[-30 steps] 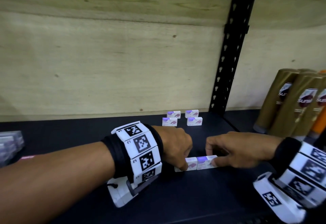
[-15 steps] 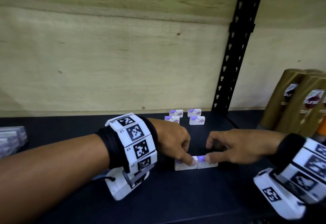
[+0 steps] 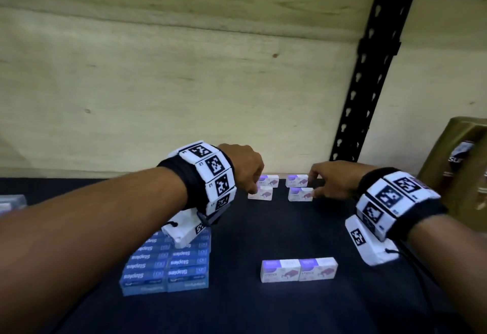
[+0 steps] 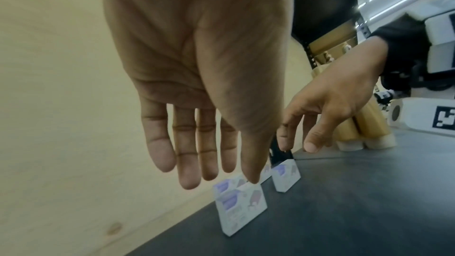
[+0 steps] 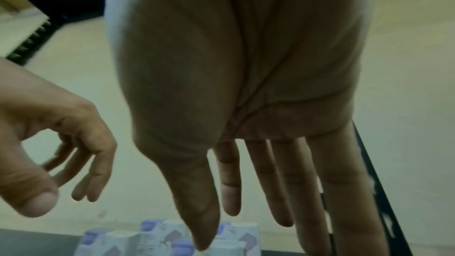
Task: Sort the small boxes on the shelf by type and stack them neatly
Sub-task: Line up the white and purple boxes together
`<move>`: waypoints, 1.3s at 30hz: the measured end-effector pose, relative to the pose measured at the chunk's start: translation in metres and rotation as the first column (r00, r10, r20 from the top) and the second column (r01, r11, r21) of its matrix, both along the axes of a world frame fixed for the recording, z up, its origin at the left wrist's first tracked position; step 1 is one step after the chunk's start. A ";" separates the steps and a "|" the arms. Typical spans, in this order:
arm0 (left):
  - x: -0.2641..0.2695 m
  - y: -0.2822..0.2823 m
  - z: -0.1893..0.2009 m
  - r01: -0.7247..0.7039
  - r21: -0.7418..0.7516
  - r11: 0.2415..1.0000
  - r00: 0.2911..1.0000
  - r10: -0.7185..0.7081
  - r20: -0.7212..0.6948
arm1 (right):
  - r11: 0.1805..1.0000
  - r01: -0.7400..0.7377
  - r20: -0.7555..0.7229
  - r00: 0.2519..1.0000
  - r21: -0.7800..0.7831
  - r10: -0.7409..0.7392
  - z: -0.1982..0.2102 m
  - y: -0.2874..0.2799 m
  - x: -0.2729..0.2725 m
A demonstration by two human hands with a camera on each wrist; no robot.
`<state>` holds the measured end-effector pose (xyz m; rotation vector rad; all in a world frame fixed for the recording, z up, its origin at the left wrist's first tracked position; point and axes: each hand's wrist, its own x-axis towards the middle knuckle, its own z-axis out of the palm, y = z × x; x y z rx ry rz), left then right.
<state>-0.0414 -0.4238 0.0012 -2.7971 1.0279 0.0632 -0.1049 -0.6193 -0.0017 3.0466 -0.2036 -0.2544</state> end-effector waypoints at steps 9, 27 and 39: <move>0.022 -0.018 -0.015 0.008 0.113 0.994 1.000 -0.008 0.000 | 1.000 0.001 -0.145 0.989 0.023 0.003 -0.006 -0.005 0.019; -0.008 -0.008 -0.015 0.060 0.083 0.995 0.993 -0.051 -0.106 | 0.999 -0.032 -0.183 0.982 0.036 0.038 -0.004 0.004 0.003; -0.052 0.009 -0.014 0.155 0.035 0.987 0.957 -0.141 -0.254 | 0.984 -0.051 -0.240 0.966 0.171 0.092 -0.009 0.006 -0.049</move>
